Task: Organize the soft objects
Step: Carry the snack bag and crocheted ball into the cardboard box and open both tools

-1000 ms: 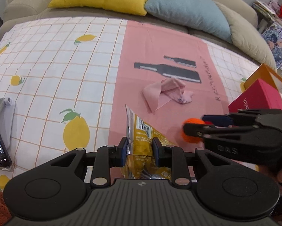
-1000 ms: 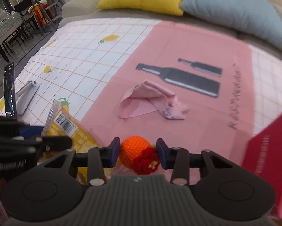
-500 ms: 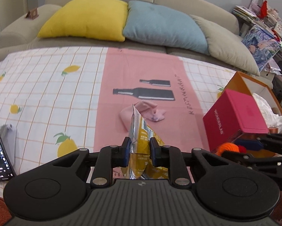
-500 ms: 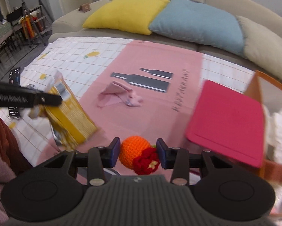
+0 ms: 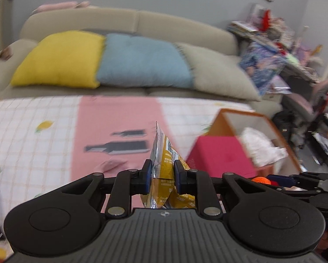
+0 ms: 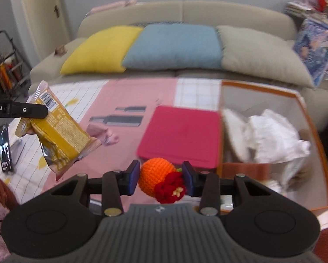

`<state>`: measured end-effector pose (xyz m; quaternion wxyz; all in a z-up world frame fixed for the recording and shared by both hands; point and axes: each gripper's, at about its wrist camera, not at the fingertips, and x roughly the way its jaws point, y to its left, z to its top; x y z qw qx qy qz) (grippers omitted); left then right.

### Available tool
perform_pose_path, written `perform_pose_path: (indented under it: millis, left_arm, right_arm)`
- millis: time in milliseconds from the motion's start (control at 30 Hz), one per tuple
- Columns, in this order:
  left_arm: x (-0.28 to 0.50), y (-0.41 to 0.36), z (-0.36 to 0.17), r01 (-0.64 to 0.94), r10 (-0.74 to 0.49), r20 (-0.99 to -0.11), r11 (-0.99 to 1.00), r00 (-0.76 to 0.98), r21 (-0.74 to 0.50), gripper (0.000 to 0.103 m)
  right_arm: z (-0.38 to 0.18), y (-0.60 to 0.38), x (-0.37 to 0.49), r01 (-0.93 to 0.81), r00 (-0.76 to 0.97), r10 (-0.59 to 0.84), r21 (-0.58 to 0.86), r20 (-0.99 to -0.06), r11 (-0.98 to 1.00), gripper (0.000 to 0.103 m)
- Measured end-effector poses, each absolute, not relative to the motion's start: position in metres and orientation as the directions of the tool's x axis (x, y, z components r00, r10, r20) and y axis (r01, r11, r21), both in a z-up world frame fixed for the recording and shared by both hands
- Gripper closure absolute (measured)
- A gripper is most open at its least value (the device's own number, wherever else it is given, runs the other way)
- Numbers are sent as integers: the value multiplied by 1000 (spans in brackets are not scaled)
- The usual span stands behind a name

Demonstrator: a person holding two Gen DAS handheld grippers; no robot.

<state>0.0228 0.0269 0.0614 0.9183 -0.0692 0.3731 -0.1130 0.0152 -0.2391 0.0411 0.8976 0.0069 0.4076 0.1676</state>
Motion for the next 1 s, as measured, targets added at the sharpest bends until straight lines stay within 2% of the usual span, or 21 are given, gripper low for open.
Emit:
perform_pose_path:
  millis: [333,533,933,1000]
  left_arm:
    - [51,-57,86,380,-428,-593,900,682,-213,81]
    - [69,-104,87,466,-481,-582,864,656,-189,81]
    - [104,-188,50,549,-461,-641,833,613,-74,82]
    - [108,-198,41,548,-443,-655,835,612,-52,82]
  right_arm:
    - [51,-322,9,-79,691,102,66,-716,995,62]
    - [45,-366,16,41,680,20,64,-733,997,62]
    - [5,-394,52,156,607,-71,30,-792,987,61]
    - [0,-399,57,167,587,-47,64,-808,984,61]
